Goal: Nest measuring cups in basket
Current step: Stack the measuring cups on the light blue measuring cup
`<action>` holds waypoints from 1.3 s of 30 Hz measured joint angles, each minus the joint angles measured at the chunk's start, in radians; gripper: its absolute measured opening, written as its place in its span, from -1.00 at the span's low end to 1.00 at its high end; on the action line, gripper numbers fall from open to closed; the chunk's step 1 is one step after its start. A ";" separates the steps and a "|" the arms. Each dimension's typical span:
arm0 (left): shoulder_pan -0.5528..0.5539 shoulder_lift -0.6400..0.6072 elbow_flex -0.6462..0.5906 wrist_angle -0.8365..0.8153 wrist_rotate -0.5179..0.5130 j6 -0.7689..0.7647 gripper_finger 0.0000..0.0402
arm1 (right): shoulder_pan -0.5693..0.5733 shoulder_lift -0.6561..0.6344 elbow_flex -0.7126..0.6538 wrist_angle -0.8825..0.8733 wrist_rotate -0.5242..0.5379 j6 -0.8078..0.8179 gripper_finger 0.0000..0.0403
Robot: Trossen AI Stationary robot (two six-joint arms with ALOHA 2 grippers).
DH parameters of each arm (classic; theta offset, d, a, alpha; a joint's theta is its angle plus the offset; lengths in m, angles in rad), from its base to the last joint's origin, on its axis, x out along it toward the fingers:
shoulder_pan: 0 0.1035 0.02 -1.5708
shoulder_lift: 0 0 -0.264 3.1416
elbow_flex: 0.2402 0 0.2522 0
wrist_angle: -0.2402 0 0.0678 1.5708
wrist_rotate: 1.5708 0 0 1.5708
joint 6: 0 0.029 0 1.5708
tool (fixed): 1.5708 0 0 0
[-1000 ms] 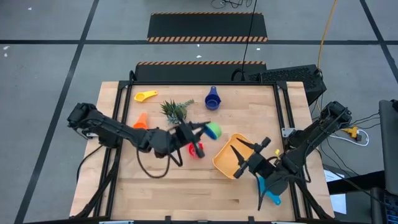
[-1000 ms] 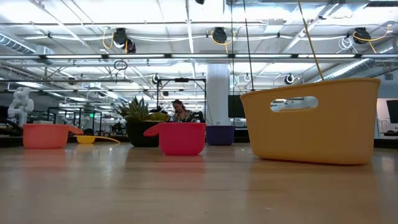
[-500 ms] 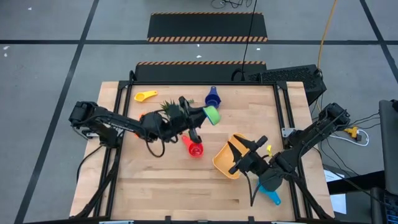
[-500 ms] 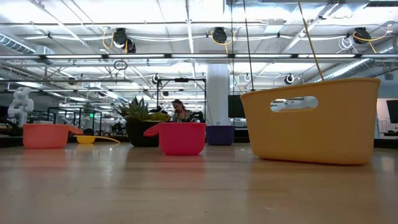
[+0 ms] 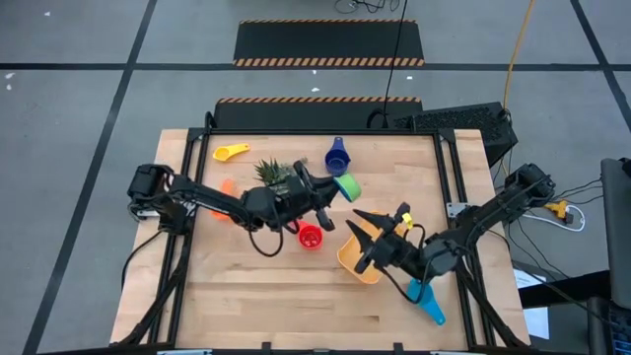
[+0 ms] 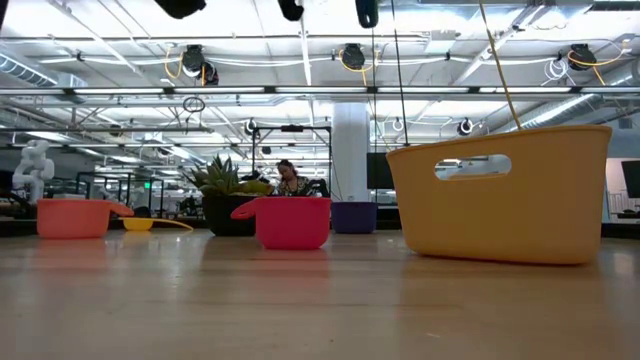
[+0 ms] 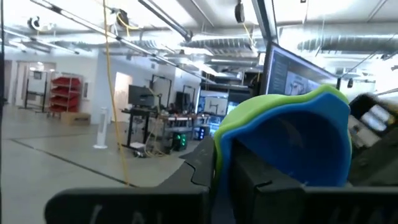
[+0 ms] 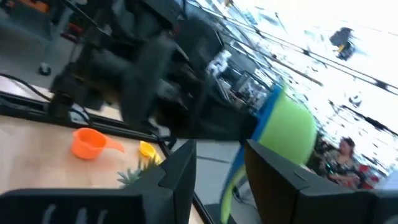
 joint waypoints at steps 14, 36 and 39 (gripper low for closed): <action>-0.019 -0.009 0.001 0.104 0.149 0.010 -0.89 | -0.062 0.000 0.000 -0.044 0.031 0.064 -0.36; -0.029 -0.011 0.003 0.150 0.289 -0.159 -0.86 | -0.122 0.001 -0.001 -0.106 -0.018 0.049 -0.88; -0.029 -0.012 0.003 0.136 0.279 -0.162 -0.79 | -0.122 0.001 -0.002 -0.110 -0.020 0.029 -0.96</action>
